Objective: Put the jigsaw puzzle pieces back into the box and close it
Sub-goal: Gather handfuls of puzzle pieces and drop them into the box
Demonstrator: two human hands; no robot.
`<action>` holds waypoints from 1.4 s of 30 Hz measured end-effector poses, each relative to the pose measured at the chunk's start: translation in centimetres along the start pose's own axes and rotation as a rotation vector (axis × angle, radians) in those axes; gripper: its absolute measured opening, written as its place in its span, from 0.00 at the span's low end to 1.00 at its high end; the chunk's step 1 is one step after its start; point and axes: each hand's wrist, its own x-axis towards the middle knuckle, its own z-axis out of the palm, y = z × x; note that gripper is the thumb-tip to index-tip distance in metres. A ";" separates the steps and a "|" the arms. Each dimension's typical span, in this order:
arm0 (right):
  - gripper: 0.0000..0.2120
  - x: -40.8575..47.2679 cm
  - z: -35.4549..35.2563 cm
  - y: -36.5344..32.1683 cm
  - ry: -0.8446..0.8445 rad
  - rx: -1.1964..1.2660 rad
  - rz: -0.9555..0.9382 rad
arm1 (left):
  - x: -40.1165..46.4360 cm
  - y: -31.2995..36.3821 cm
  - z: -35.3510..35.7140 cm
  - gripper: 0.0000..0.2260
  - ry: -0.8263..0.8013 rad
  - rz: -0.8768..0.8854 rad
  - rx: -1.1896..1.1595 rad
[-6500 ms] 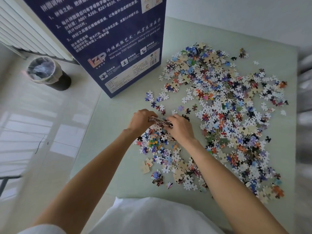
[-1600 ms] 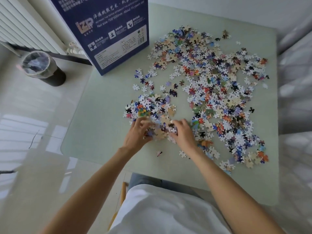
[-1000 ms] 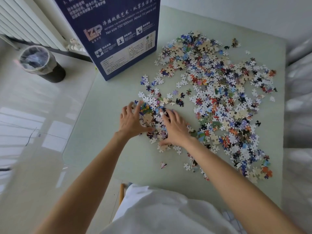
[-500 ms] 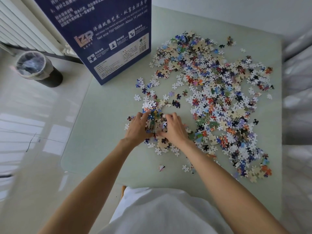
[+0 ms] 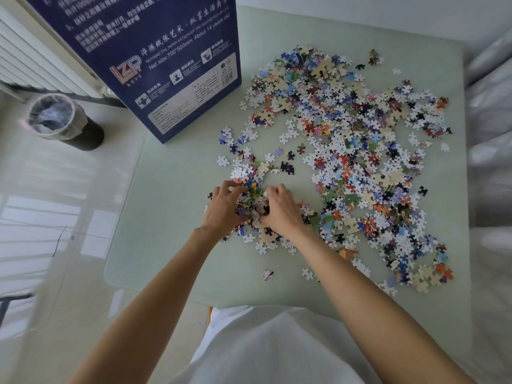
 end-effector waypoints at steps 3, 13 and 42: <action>0.21 -0.1 -0.7 0.0 -0.038 0.104 -0.005 | 0.1 -0.1 -0.1 0.32 -0.007 -0.001 -0.013; 0.32 -0.4 -0.2 -1.0 -0.045 0.192 0.081 | 0.8 -0.8 -0.8 0.27 -0.042 0.026 0.015; 0.20 -4.2 -3.2 1.7 0.141 0.334 0.059 | -3.6 0.8 -3.3 0.07 0.205 -0.098 -0.188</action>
